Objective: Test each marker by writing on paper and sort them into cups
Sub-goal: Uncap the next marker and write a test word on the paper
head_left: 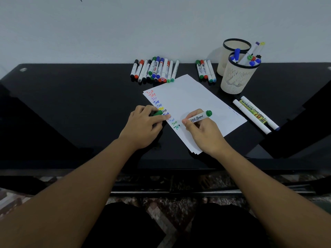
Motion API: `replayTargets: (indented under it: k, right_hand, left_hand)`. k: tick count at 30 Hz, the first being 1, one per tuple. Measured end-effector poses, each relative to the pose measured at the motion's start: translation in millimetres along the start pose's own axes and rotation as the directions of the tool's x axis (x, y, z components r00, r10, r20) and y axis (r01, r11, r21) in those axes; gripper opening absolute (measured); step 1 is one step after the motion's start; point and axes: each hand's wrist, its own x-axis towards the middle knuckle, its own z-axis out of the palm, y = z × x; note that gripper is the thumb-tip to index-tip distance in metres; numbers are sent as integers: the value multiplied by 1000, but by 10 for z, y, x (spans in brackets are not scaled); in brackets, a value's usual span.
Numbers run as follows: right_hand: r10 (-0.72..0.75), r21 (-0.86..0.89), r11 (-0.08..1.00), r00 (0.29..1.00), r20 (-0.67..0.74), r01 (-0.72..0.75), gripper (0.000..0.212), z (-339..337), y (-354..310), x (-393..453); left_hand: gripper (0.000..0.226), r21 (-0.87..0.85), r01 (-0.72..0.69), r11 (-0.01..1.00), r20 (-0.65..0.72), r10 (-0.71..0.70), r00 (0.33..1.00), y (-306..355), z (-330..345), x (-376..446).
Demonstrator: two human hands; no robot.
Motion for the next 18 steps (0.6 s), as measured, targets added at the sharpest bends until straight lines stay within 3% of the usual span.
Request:
replayTargets:
  k: [18]
  right_hand:
    - [-28,-38,999,999,-19,27,13,-11,-2,-11]
  left_hand:
    - [42,1,0,1000,12,0,1000,1,-7,3]
